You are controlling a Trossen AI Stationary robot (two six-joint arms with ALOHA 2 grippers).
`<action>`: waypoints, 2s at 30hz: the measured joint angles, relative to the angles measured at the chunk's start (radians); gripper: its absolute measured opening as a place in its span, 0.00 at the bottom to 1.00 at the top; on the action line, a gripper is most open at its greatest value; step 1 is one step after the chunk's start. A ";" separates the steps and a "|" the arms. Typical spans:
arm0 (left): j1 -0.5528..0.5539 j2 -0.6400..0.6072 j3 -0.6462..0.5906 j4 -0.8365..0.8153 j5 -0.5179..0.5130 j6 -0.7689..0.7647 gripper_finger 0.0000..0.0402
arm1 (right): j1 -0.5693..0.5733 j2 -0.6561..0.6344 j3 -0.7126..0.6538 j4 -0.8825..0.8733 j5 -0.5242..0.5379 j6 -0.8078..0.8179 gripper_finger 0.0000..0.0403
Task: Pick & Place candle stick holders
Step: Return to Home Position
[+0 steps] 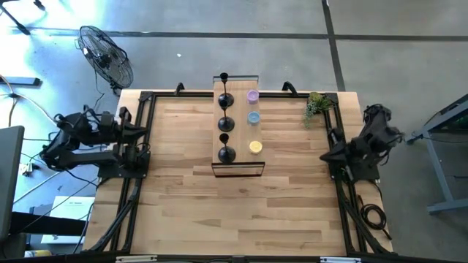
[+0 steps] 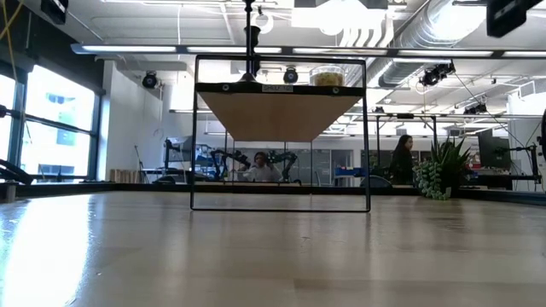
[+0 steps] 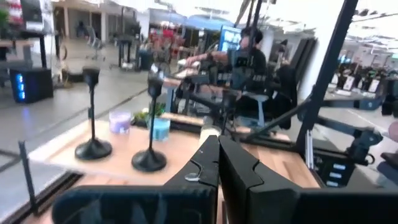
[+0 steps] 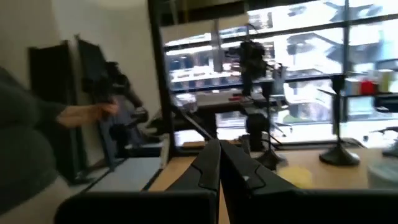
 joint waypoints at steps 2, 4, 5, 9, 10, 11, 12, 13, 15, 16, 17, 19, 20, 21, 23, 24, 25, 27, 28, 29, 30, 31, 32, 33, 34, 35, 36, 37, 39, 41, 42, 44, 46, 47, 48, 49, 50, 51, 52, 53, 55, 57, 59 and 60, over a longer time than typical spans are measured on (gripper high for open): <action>0.000 0.002 -0.007 0.022 0.006 0.013 0.00 | 0.000 0.000 -0.066 0.074 0.062 -0.005 0.00; 0.000 0.001 -0.011 0.024 0.006 0.022 0.00 | 0.000 0.000 -0.123 0.157 0.121 -0.006 0.00; 0.000 0.001 -0.010 0.037 0.005 0.027 0.00 | -0.004 0.000 -0.151 0.201 0.136 -0.007 0.00; 0.000 -0.001 -0.007 0.049 0.003 0.037 0.00 | -0.037 0.000 -0.245 0.385 0.096 -0.065 0.00; 0.000 -0.001 -0.007 0.048 0.003 0.037 0.00 | -0.050 0.000 -0.263 0.440 0.087 -0.087 0.00; 0.000 0.000 -0.007 0.048 0.002 0.034 0.00 | -0.063 0.000 -0.281 0.481 0.078 -0.107 0.00; 0.000 0.000 -0.007 0.048 0.002 0.032 0.00 | -0.078 0.000 -0.300 0.514 0.063 -0.124 0.00; 0.000 0.000 -0.007 0.050 0.002 0.025 0.00 | -0.093 0.000 -0.317 0.546 0.041 -0.135 0.00; 0.000 0.000 -0.007 0.059 0.002 0.016 0.00 | -0.128 0.001 -0.322 0.560 0.003 -0.139 0.00; 0.000 0.000 -0.007 0.069 0.002 0.015 0.00 | -0.145 0.000 -0.319 0.543 -0.011 -0.122 0.00; 0.000 0.000 -0.007 0.079 0.002 0.015 0.00 | -0.163 0.000 -0.320 0.526 -0.023 -0.112 0.00; 0.000 0.000 -0.007 0.092 0.002 0.015 0.00 | -0.198 0.000 -0.323 0.506 -0.046 -0.085 0.00; 0.000 0.000 -0.007 0.095 0.002 0.015 0.00 | -0.216 0.000 -0.323 0.486 -0.060 -0.066 0.00; 0.000 0.000 -0.007 0.095 0.002 0.015 0.00 | -0.235 0.000 -0.323 0.456 -0.077 -0.045 0.00; 0.000 0.000 -0.007 0.092 0.002 0.015 0.00 | -0.275 0.000 -0.323 0.399 -0.113 0.009 0.00; 0.000 0.000 -0.007 0.091 0.001 0.015 0.00 | -0.299 0.000 -0.323 0.377 -0.131 0.039 0.00; 0.000 0.000 -0.007 0.091 0.002 0.015 0.00 | -0.324 0.000 -0.323 0.350 -0.156 0.068 0.00; 0.000 0.000 -0.007 0.091 0.001 0.015 0.00 | -0.379 0.000 -0.323 0.307 -0.211 0.122 0.00; 0.000 0.000 -0.007 0.091 0.001 0.015 0.00 | -0.405 0.000 -0.323 0.295 -0.239 0.144 0.00; 0.000 0.000 -0.007 0.090 -0.001 0.015 0.00 | -0.432 0.000 -0.323 0.284 -0.268 0.160 0.00; 0.000 0.000 -0.007 0.090 -0.001 0.015 0.00 | -0.458 0.000 -0.323 0.274 -0.294 0.168 0.00; 0.000 0.000 -0.007 0.090 -0.001 0.015 0.00 | -0.482 0.000 -0.323 0.267 -0.320 0.174 0.00; 0.000 0.000 -0.007 0.090 -0.001 0.015 0.00 | -0.503 0.000 -0.323 0.263 -0.347 0.175 0.00; 0.000 0.000 -0.007 0.090 -0.001 0.015 0.00 | -0.524 0.000 -0.323 0.259 -0.373 0.176 0.00; 0.000 0.000 -0.007 0.090 -0.001 0.015 0.00 | -0.543 0.000 -0.323 0.251 -0.392 0.177 0.00; 0.000 0.000 -0.007 0.090 -0.001 0.015 0.00 | -0.559 0.000 -0.323 0.237 -0.399 0.185 0.00; 0.000 0.000 -0.007 0.089 -0.001 0.016 0.00 | -0.576 0.000 -0.323 0.221 -0.399 0.194 0.00; 0.000 0.000 -0.007 0.087 -0.001 0.016 0.00 | -0.592 0.000 -0.323 0.202 -0.399 0.206 0.00; 0.000 0.000 -0.007 0.076 0.000 0.015 0.00 | -0.619 0.000 -0.323 0.165 -0.409 0.233 0.00; 0.000 0.000 -0.007 0.058 0.000 0.015 0.00 | -0.642 0.001 -0.323 0.155 -0.424 0.257 0.00; 0.000 0.000 -0.007 0.047 0.000 0.015 0.00 | -0.653 0.000 -0.323 0.156 -0.424 0.261 0.00; 0.000 0.000 -0.007 0.017 0.000 0.010 0.00 | -0.672 0.001 -0.323 0.155 -0.403 0.260 0.00; 0.000 0.000 -0.007 -0.024 0.015 -0.016 0.00 | -0.689 0.001 -0.323 0.157 -0.362 0.254 0.00; 0.000 0.000 -0.007 -0.039 0.026 -0.027 0.00 | -0.696 0.001 -0.323 0.158 -0.337 0.254 0.00; 0.000 0.000 -0.007 -0.051 0.041 -0.034 0.00 | -0.703 0.001 -0.323 0.159 -0.316 0.255 0.00; 0.000 0.000 -0.007 -0.053 0.056 -0.036 0.00 | -0.708 0.001 -0.323 0.159 -0.300 0.259 0.00; 0.000 0.000 -0.007 -0.049 0.075 -0.035 0.00 | -0.713 0.001 -0.323 0.159 -0.292 0.263 0.00; 0.000 0.000 -0.007 -0.046 0.092 -0.032 0.00 | -0.717 0.001 -0.323 0.159 -0.291 0.268 0.00; 0.000 0.000 -0.007 -0.046 0.096 -0.030 0.00 | -0.720 0.001 -0.323 0.158 -0.292 0.272 0.00; 0.000 0.000 -0.008 -0.045 0.097 -0.029 0.00 | -0.720 0.001 -0.323 0.158 -0.292 0.279 0.00; 0.000 -0.001 -0.023 -0.024 0.095 -0.016 0.00 | -0.721 0.001 -0.323 0.158 -0.286 0.293 0.00; 0.000 -0.013 -0.057 0.002 0.093 -0.003 0.00 | -0.720 0.001 -0.323 0.157 -0.272 0.296 0.00; 0.000 -0.014 -0.100 0.048 0.093 0.005 0.00 | -0.720 0.001 -0.323 0.157 -0.266 0.302 0.00; 0.000 -0.013 -0.118 0.053 0.094 0.006 0.00 | -0.720 0.001 -0.323 0.157 -0.266 0.306 0.00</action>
